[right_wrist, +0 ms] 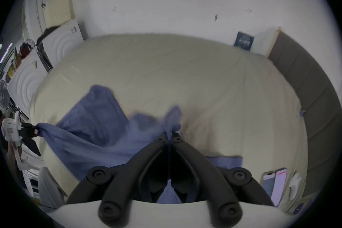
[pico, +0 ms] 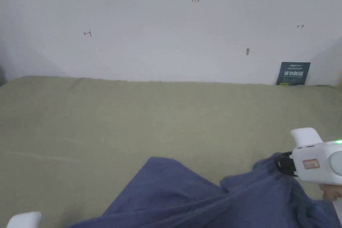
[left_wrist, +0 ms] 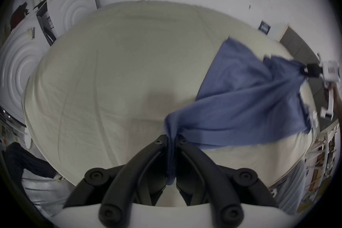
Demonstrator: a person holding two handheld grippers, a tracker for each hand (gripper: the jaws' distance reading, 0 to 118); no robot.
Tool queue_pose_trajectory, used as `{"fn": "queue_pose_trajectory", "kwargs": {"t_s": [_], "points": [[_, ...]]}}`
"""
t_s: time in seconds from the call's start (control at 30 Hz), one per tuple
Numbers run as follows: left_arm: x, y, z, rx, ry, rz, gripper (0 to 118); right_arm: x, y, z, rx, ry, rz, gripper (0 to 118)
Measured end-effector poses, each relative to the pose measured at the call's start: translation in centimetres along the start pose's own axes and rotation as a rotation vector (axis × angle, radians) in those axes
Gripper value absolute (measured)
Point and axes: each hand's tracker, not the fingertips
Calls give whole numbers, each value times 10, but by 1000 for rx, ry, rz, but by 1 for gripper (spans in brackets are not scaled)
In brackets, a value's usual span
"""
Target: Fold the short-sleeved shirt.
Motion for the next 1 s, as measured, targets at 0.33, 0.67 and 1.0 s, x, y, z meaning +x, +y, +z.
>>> {"fn": "queue_pose_trajectory", "kwargs": {"t_s": [0.33, 0.67, 1.0], "points": [[43, 94, 109, 273, -99, -13, 6, 29, 27, 203, 314, -58, -31, 2], [79, 175, 228, 490, -77, -87, 6, 53, 56, 288, 456, -90, -104, 2], [99, 221, 245, 514, -16, -98, 6, 57, 98, 267, 489, -96, -175, 2]]}}
